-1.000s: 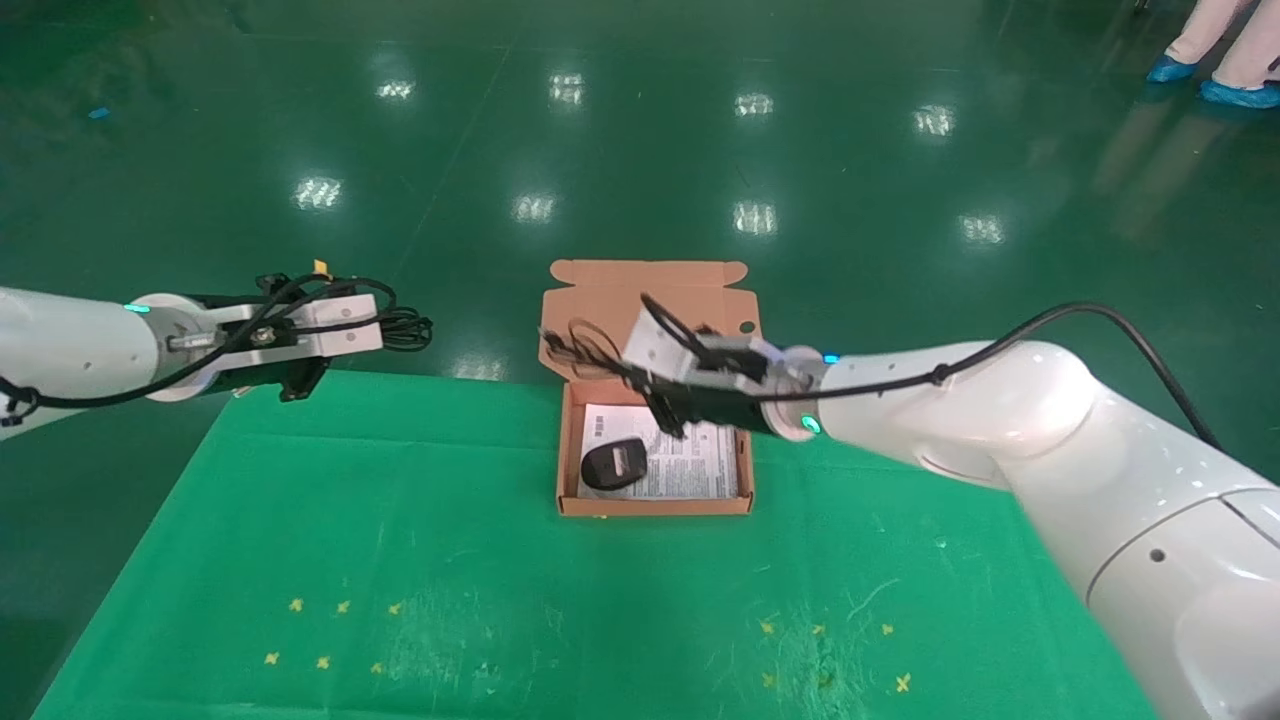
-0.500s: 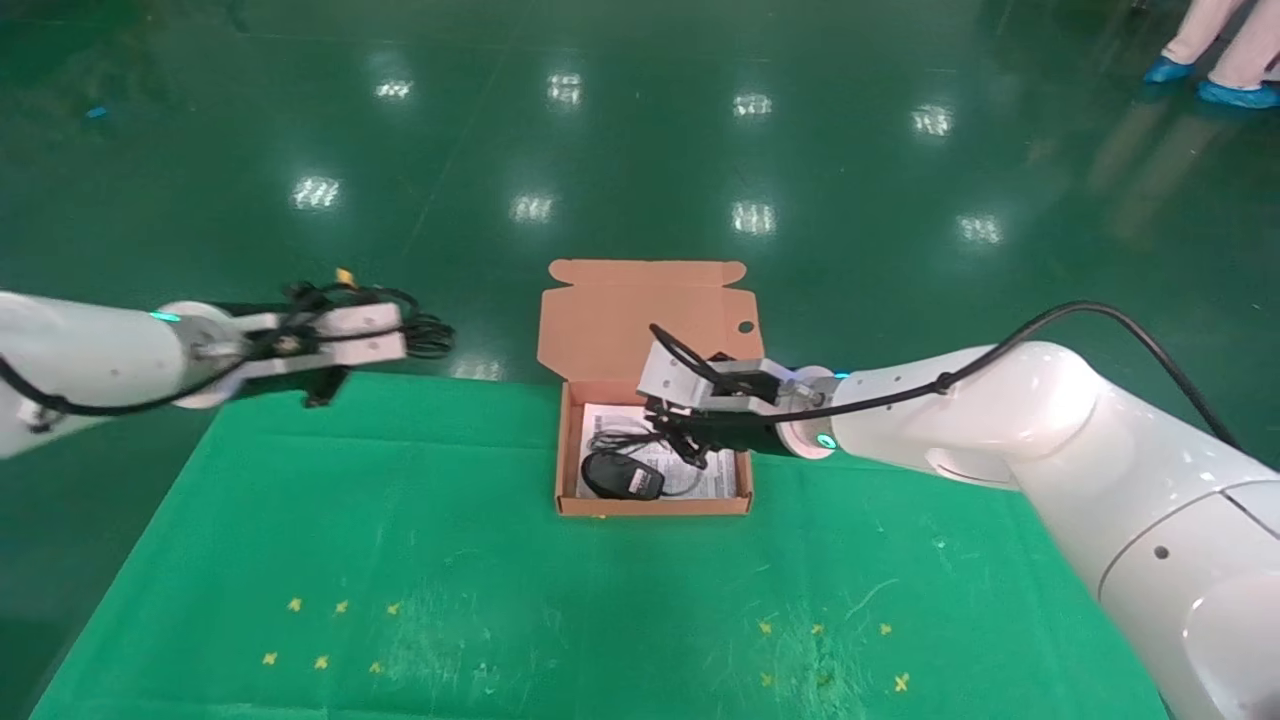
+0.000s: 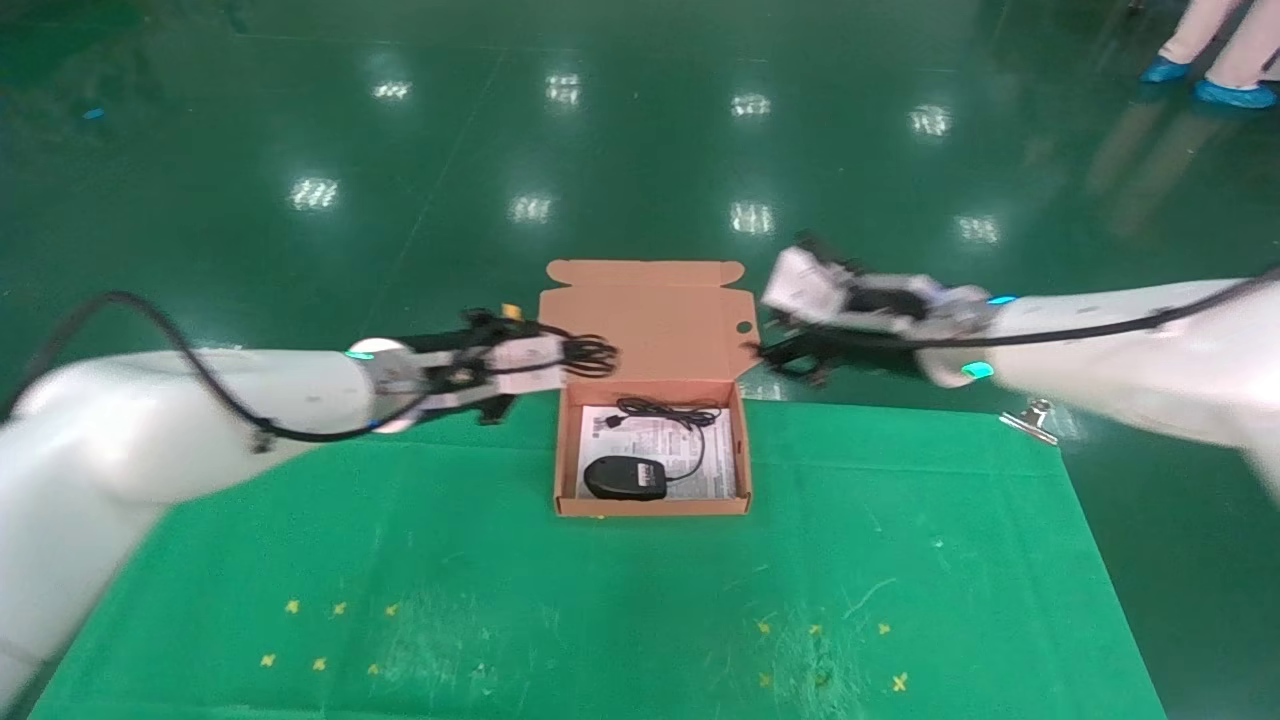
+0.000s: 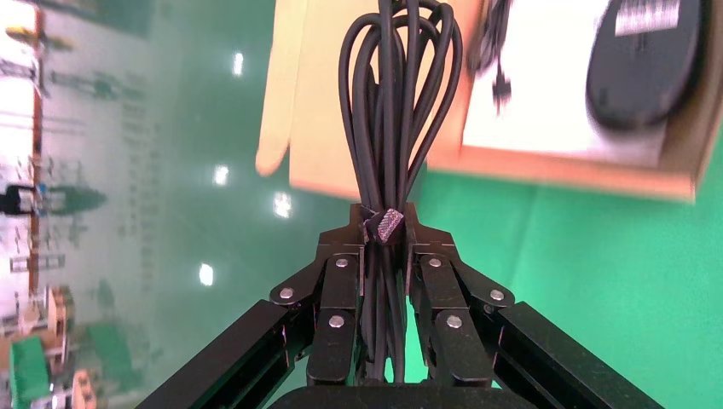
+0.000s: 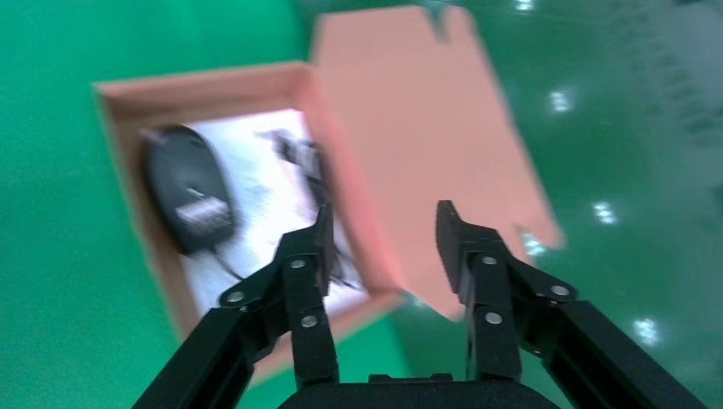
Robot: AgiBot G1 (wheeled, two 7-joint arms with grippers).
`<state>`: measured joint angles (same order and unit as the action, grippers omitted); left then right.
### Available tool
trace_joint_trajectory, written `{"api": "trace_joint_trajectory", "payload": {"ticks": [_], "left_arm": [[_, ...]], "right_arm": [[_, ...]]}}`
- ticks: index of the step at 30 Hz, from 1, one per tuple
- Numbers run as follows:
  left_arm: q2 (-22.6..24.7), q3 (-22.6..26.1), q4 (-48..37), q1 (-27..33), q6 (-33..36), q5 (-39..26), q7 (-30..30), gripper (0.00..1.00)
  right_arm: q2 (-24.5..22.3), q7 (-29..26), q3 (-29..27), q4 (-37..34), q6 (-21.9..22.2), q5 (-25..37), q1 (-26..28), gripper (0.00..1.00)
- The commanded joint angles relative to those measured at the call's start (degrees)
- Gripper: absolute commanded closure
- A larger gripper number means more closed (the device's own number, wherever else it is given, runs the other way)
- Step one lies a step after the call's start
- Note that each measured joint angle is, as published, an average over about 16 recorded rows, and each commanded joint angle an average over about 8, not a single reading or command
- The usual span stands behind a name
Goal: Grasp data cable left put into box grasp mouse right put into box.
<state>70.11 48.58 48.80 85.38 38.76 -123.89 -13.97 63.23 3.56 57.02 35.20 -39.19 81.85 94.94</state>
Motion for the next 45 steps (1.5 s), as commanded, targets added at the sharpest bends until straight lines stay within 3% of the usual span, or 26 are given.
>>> {"api": "trace_joint_trajectory", "payload": {"ticks": [1,6,14,22,45], "left_arm": [[3.1,0.1,-4.2,-0.4,-3.5,2.3,3.7,1.0],[7.5,1.6,-11.3,-1.0,-8.0,9.8,12.9,1.0],[8.3,6.0,-13.0,-1.6,-9.2,22.8,22.1,1.0],[8.7,7.8,-13.9,-1.5,-9.9,27.4,24.2,0.02],[6.4,6.8,-11.2,-0.3,-10.3,27.0,22.5,0.0]], "right_arm": [[-3.2,0.1,-0.5,2.0,0.2,0.0,0.7,0.0],[-9.7,-2.5,-0.3,7.9,0.4,1.5,0.7,0.0],[-15.3,-7.8,0.8,15.1,0.6,4.0,-0.6,0.0],[-16.5,-9.6,1.2,17.2,1.0,5.1,-0.8,0.0],[-16.1,-8.9,0.7,16.8,1.4,4.7,-0.3,0.0]]}}
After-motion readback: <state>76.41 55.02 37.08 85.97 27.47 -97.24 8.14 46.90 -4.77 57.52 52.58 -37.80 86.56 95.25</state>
